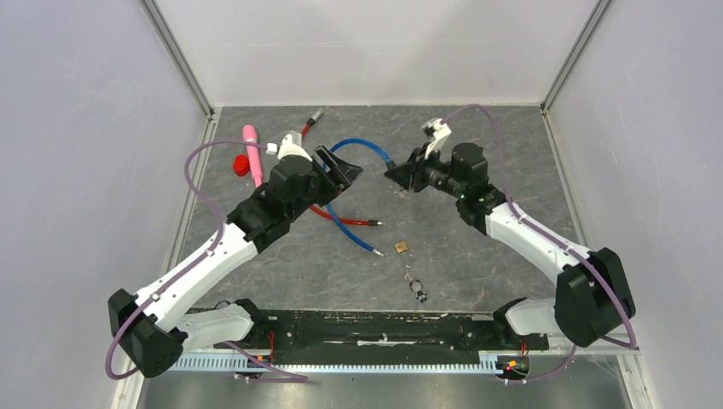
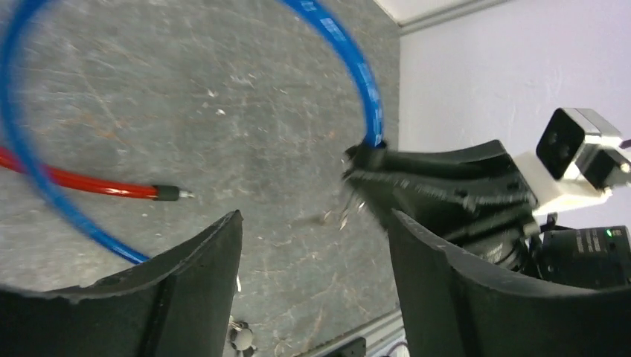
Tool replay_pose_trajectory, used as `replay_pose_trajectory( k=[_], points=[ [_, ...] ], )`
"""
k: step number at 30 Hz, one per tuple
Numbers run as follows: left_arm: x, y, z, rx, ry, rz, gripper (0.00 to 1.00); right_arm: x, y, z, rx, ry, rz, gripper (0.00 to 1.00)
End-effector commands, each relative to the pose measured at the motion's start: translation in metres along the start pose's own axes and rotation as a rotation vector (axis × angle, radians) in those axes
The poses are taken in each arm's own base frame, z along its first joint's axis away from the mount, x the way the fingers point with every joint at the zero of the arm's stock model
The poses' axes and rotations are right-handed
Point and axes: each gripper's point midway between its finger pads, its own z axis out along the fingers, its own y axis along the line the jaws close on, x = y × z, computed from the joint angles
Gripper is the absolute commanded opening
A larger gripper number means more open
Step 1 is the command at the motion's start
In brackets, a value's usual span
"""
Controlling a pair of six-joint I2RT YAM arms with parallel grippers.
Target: Unlock with the key
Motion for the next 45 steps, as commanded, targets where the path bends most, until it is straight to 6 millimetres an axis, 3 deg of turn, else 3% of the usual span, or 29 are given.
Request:
replay_pose_trajectory(
  k=[1,3,7,15,20,23,25,28,31,42,45],
  points=[
    [-0.037,0.005,-0.025,-0.028,-0.058,0.154,0.82,-0.069,-0.052,-0.006,0.105,-0.213,0.076,0.00],
    [-0.048,0.021,-0.031,-0.072,-0.061,0.180,0.89,-0.073,-0.079,-0.008,0.137,-0.253,0.146,0.00],
    [-0.066,0.053,-0.040,-0.144,-0.045,0.207,0.97,-0.056,-0.131,-0.012,0.171,-0.295,0.313,0.00],
    [-0.068,0.095,-0.035,-0.250,0.026,0.357,1.00,0.021,-0.222,-0.019,0.378,-0.209,0.447,0.03],
    [-0.062,0.110,-0.023,-0.275,0.102,0.451,1.00,0.057,-0.257,-0.020,0.470,-0.121,0.475,0.24],
    [-0.064,0.113,-0.021,-0.275,0.111,0.505,1.00,0.066,-0.270,-0.026,0.538,-0.053,0.440,0.57],
    [-0.067,0.116,-0.021,-0.287,0.101,0.537,1.00,0.066,-0.273,-0.035,0.586,-0.017,0.405,0.72],
    [-0.069,0.121,-0.020,-0.295,0.090,0.576,1.00,0.060,-0.267,-0.051,0.643,0.026,0.358,0.87],
    [-0.069,0.128,-0.020,-0.309,0.078,0.590,1.00,0.060,-0.249,-0.067,0.683,0.089,0.300,0.94],
    [-0.071,0.144,-0.031,-0.364,0.038,0.609,1.00,0.137,-0.115,-0.093,0.568,0.447,0.136,0.88],
    [-0.075,0.141,-0.036,-0.364,0.015,0.608,1.00,0.159,-0.089,-0.097,0.524,0.499,0.134,0.83]
  ],
)
